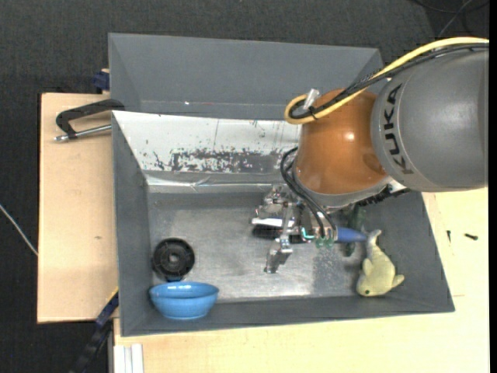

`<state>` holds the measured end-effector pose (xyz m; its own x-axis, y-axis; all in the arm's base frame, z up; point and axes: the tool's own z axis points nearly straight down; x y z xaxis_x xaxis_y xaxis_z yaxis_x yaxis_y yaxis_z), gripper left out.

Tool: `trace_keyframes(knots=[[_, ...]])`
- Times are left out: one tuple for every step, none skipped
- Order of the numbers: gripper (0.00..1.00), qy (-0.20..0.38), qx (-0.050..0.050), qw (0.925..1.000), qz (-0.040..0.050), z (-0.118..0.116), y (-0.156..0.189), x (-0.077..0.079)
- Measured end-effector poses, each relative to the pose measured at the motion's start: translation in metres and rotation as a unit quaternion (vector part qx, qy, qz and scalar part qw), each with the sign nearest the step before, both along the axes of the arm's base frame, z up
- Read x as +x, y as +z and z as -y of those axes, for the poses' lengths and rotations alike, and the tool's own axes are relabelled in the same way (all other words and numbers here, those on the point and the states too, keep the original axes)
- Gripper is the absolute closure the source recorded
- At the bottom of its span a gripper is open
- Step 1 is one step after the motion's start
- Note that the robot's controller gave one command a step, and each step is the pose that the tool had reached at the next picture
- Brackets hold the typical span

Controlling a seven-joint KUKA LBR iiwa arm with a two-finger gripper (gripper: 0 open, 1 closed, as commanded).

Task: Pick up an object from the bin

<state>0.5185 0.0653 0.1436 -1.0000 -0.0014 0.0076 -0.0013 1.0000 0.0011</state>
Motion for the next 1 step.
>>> trace_keyframes(knots=[[0.0, -0.026, -0.001, 0.9997, 0.004, 0.0565, -0.0699, 0.0313]])
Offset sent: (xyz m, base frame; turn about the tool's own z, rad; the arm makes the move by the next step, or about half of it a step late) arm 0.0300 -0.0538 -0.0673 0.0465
